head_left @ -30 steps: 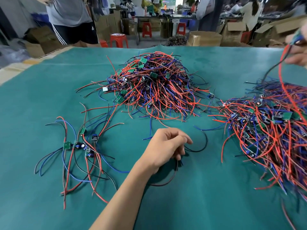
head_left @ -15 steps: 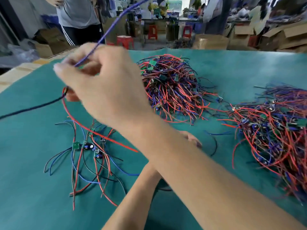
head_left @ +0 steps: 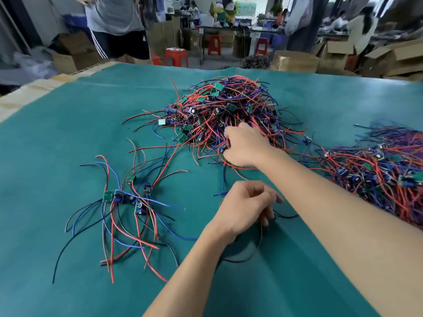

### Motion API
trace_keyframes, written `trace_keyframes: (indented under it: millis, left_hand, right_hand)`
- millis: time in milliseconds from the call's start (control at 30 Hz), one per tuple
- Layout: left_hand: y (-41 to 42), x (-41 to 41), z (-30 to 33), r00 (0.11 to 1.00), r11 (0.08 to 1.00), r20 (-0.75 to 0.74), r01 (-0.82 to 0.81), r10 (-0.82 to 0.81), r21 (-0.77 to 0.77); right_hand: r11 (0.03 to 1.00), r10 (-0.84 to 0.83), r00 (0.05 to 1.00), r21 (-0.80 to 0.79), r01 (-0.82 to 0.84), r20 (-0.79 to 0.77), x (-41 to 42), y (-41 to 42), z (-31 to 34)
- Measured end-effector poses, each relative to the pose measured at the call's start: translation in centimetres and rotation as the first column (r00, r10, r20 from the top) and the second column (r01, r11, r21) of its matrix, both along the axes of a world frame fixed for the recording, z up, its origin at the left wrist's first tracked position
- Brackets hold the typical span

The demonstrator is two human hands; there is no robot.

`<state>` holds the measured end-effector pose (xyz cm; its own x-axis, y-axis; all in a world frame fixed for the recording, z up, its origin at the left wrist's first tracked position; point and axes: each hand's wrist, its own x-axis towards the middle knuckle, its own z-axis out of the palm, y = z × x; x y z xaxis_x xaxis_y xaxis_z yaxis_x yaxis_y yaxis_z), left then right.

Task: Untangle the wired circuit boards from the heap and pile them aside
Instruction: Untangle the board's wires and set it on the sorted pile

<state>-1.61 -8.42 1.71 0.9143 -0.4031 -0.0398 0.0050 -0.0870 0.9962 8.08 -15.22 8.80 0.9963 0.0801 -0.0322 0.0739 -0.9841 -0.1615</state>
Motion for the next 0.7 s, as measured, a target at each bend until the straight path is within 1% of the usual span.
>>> trace_keyframes:
  millis: [67,100,167,233,333,433,533,600,633,667,700]
  left_hand:
    - [0.1,0.0,0.1,1.0,1.0,0.018,0.016,-0.015,-0.016]
    - [0.2,-0.1,0.2,1.0,1.0,0.02,0.021,-0.02,-0.022]
    - [0.3,-0.1,0.1,1.0,0.999,0.012,0.025,-0.025,-0.038]
    - [0.4,-0.2,0.3,0.999,0.997,0.004,0.035,-0.035,-0.062]
    - [0.3,-0.1,0.4,1.0,0.996,0.002,0.02,-0.02,-0.085]
    - [0.3,-0.1,0.4,1.0,0.996,0.0,0.015,-0.015,-0.087]
    - [0.2,0.1,0.3,1.0,0.994,-0.005,-0.01,0.01,-0.112]
    - [0.0,0.2,0.1,0.997,0.986,-0.034,-0.072,0.067,-0.151]
    - [-0.1,0.3,0.0,0.993,0.977,-0.054,-0.114,0.106,-0.178]
    - [-0.2,0.4,-0.1,0.986,0.964,-0.085,-0.159,0.144,-0.215]
    - [-0.3,0.6,-0.1,0.976,0.943,-0.13,-0.203,0.173,-0.264]
  right_hand:
    - [1.0,0.006,0.999,-0.01,-0.007,-0.043,0.0,-1.5,-1.0]
    - [1.0,0.02,0.999,-0.016,-0.02,-0.027,0.0,-1.9,-1.5]
    - [0.999,0.032,0.998,-0.013,-0.032,0.061,-0.2,-2.3,-2.1]
    - [1.0,0.003,0.987,-0.007,-0.002,0.159,-0.2,-2.5,-2.1]
    - [0.998,-0.055,0.98,0.02,0.052,0.193,-0.2,-3.0,-1.8]
    - [0.987,-0.105,0.975,0.138,0.078,0.196,-0.5,-4.1,-1.2]
    - [0.941,-0.179,0.96,0.322,0.103,0.216,-2.1,-6.1,-0.4]
    - [0.887,-0.261,0.929,0.445,0.124,0.261,-3.8,-7.5,-0.1]
    - [0.852,-0.288,0.923,0.509,0.125,0.254,-4.9,-8.1,-0.1]
    - [0.802,-0.283,0.936,0.587,0.11,0.211,-6.0,-8.7,-0.2]
    - [0.74,-0.239,0.961,0.666,0.089,0.137,-7.3,-9.1,-0.1]
